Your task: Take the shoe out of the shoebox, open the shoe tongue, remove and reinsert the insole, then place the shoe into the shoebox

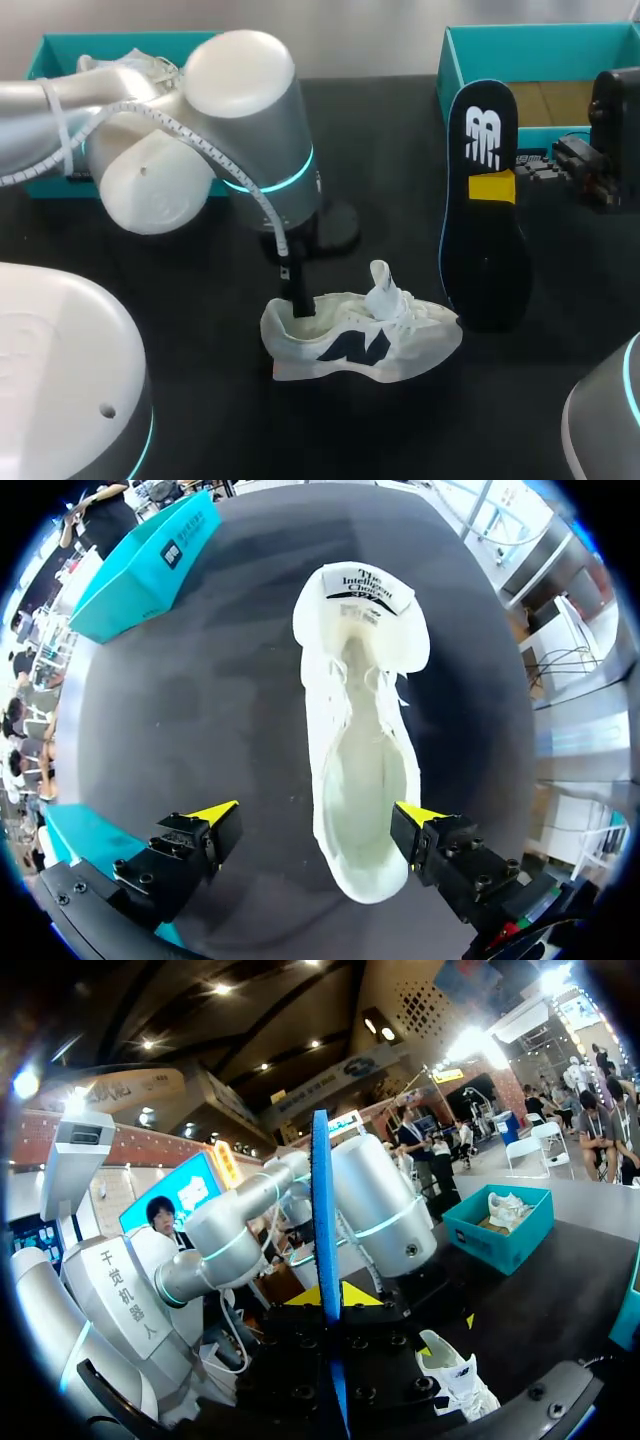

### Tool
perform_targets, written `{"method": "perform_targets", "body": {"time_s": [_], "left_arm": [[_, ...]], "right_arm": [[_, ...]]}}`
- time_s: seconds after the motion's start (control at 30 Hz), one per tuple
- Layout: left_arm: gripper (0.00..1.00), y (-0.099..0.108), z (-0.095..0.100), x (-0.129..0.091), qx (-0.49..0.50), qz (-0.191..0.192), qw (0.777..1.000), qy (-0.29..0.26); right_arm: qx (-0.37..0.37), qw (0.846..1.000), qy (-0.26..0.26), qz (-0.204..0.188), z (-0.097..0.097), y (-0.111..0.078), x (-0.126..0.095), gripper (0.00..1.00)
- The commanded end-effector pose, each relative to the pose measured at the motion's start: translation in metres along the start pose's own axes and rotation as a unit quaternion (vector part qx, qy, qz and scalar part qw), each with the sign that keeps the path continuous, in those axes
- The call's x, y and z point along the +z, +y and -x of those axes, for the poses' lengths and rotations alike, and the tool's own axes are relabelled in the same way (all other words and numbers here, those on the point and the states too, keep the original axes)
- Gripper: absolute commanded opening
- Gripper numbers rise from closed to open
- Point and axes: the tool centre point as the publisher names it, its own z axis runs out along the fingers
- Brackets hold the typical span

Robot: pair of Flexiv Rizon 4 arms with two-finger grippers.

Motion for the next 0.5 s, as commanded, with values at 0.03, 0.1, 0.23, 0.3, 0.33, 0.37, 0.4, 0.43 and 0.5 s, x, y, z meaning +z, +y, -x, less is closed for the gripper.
{"method": "perform_targets", "body": {"time_s": [0.03,0.1,0.23,0.3,0.33,0.37,0.4,0.43,0.5], "left_arm": [[0.96,-0.006,0.0,0.023,-0.003,-0.005,1.0,-0.001],[0.95,-0.007,0.0,0.029,-0.003,-0.01,1.0,0.001],[0.93,-0.011,-0.001,0.041,0.002,-0.011,1.0,-0.001],[0.92,-0.013,-0.001,0.047,0.002,-0.01,1.0,-0.002],[0.91,-0.013,-0.001,0.051,0.002,-0.01,1.0,-0.003],[0.91,-0.013,-0.001,0.052,0.001,-0.011,1.0,-0.003],[0.91,-0.014,-0.001,0.055,0.0,-0.012,1.0,-0.003],[0.91,-0.014,-0.001,0.057,-0.001,-0.012,1.0,-0.003],[0.89,-0.016,0.0,0.064,-0.003,-0.013,1.0,-0.003]], "right_arm": [[0.0,1.0,0.001,-0.001,0.001,0.001,0.002,0.0],[0.0,1.0,0.001,-0.001,0.001,0.001,0.002,0.0],[0.0,1.0,0.001,-0.001,0.001,0.001,0.002,0.0],[0.0,1.0,0.001,-0.001,0.001,0.001,0.002,0.0],[0.0,1.0,0.001,-0.001,0.001,0.001,0.002,0.0],[0.0,1.0,0.001,-0.001,0.001,0.001,0.002,0.0],[0.0,1.0,0.001,-0.001,0.001,0.001,0.002,0.0],[0.0,1.0,0.001,-0.001,0.001,0.001,0.002,0.0],[0.0,1.0,0.001,-0.001,0.001,0.001,0.002,0.0]]}}
